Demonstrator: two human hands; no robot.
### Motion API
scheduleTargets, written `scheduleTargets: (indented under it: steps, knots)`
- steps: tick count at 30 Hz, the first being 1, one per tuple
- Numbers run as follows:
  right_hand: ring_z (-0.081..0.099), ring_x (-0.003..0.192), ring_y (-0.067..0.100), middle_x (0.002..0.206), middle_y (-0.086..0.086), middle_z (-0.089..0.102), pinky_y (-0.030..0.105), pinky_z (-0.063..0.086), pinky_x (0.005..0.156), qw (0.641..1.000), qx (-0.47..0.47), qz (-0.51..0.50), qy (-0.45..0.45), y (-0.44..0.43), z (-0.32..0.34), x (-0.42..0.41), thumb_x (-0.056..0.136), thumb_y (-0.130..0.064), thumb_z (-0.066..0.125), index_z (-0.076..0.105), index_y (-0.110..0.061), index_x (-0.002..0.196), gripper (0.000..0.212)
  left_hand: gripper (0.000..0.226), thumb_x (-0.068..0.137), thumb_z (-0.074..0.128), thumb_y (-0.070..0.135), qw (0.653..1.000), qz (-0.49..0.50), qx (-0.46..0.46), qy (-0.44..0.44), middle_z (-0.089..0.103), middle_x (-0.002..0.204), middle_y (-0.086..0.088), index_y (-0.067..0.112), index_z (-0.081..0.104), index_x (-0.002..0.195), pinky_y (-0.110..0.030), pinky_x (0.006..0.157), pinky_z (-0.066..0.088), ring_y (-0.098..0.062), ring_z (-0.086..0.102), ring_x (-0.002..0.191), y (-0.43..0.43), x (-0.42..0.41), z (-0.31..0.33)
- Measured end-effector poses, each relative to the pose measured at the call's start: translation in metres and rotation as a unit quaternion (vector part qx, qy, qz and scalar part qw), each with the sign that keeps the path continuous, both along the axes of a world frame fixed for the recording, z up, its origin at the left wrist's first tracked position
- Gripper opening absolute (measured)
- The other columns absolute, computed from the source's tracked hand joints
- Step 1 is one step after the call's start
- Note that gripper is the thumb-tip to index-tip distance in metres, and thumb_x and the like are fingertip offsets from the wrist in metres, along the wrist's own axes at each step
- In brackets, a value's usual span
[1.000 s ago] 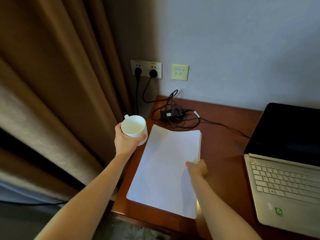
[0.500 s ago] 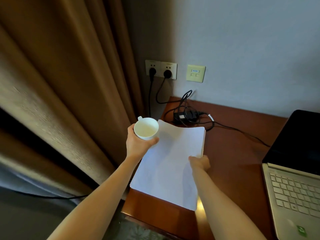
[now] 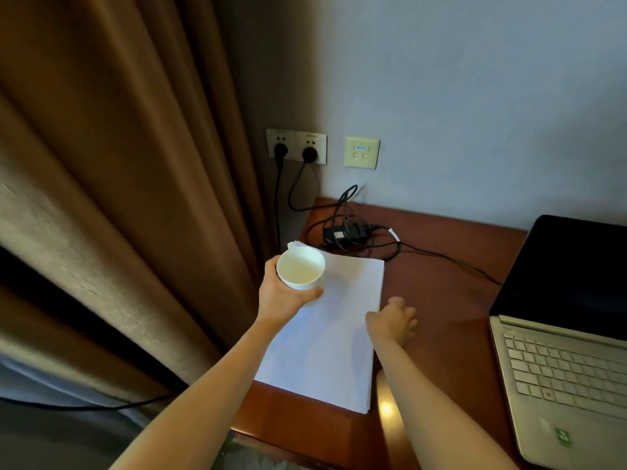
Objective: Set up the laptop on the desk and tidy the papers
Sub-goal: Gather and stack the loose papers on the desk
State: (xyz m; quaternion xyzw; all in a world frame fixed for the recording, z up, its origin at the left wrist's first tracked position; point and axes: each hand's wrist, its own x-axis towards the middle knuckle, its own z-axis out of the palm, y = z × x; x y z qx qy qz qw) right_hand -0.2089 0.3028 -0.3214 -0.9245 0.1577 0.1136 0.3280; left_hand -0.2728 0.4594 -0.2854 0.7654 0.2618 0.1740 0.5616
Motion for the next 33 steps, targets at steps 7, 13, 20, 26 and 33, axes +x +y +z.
scheduleTargets:
  steps: [7,13,20,26,33]
  knots:
    - [0.049,0.111,0.024,0.124,0.004,0.05,0.045,0.045,0.091,0.892,0.432,0.003,0.133,-0.02,0.03,0.019,0.096,-0.034,0.048,0.043,-0.022,0.135,0.04,0.082,0.054,0.09,0.016,0.976,-0.211,-0.009,0.054,0.049,0.107,0.019,0.031,0.041,0.117,-0.014,0.077,0.045,-0.008,0.051,0.104,-0.013,0.015,0.01]
    - [0.054,0.113,0.026,0.122,0.004,0.061,0.045,0.049,0.081,0.804,0.533,0.043,0.261,-0.036,0.043,0.023,0.086,-0.068,0.04,0.064,-0.026,0.114,0.055,0.075,0.059,0.086,0.0,0.936,-0.345,0.0,0.071,0.052,0.107,0.018,0.032,0.044,0.112,-0.01,0.073,0.046,0.0,0.054,0.098,-0.038,0.031,0.018]
    - [0.054,0.106,0.029,0.115,0.009,0.062,0.046,0.048,0.079,0.789,0.567,-0.018,0.236,-0.068,0.042,0.023,0.085,-0.06,0.046,0.067,-0.023,0.103,0.045,0.084,0.053,0.083,0.011,0.893,-0.442,0.0,0.079,0.052,0.12,0.006,0.03,0.043,0.123,-0.019,0.084,0.049,-0.01,0.052,0.109,-0.063,0.048,0.027]
    - [0.058,0.091,0.027,0.095,0.009,0.064,0.042,0.047,0.077,0.779,0.595,-0.081,0.181,-0.09,0.04,0.025,0.088,-0.058,0.04,0.065,-0.019,0.09,0.046,0.074,0.06,0.086,0.011,0.897,-0.438,-0.012,0.061,0.052,0.112,0.019,0.042,0.044,0.113,-0.013,0.079,0.046,-0.006,0.053,0.105,-0.092,0.056,0.023]
    - [0.058,0.102,0.032,0.109,0.014,0.064,0.042,0.05,0.077,0.75,0.635,-0.156,0.099,-0.118,0.041,0.034,0.079,-0.066,0.045,0.062,-0.013,0.106,0.062,0.082,0.06,0.088,0.02,0.939,-0.345,-0.012,-0.017,0.051,0.121,0.014,0.032,0.04,0.125,-0.006,0.081,0.043,-0.006,0.051,0.11,-0.147,0.065,0.012]
